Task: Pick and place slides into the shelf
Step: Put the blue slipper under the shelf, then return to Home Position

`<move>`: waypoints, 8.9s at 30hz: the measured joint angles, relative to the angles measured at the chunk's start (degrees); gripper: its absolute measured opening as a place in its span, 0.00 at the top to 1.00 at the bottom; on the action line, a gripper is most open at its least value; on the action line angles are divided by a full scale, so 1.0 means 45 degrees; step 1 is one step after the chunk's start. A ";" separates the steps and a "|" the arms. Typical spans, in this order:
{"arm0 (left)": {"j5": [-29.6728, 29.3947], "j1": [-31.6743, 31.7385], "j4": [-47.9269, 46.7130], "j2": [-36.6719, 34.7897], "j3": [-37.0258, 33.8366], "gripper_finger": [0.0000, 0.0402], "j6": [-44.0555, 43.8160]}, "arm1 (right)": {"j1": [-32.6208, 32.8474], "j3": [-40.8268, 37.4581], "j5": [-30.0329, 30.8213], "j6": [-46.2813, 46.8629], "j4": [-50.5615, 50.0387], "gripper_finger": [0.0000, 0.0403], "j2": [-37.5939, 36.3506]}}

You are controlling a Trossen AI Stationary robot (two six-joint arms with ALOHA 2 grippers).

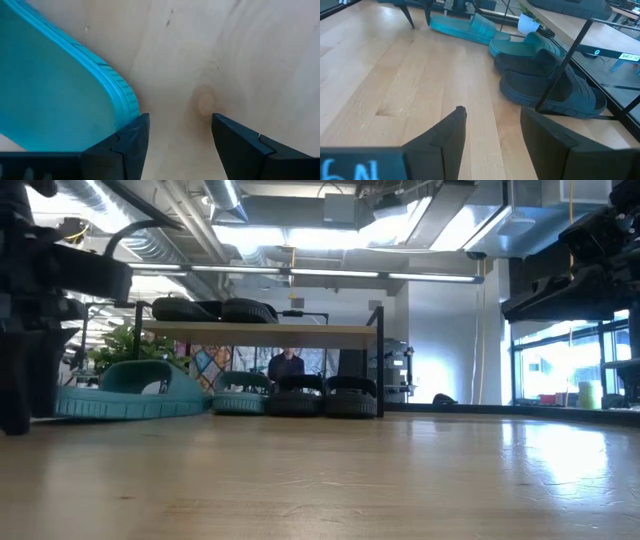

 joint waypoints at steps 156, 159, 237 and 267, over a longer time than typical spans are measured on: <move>0.4277 0.9377 1.0286 -1.8972 -0.8185 0.49 1.2122 | -0.2292 0.1783 0.0334 0.0071 0.0459 0.53 0.0008; 0.4291 0.9377 1.0256 -1.9942 -0.8753 0.49 1.2021 | -0.2395 0.1575 0.0121 0.0068 0.0616 0.53 0.0005; 0.3922 0.9358 1.0479 -2.1405 -1.1016 0.49 1.3373 | -0.2467 -0.1095 -0.0432 0.1424 0.3502 0.53 -0.0316; 0.3917 0.9359 1.0479 -2.1405 -1.1016 0.49 1.3377 | -0.2467 -0.1093 -0.0432 0.1038 0.3502 0.53 -0.0316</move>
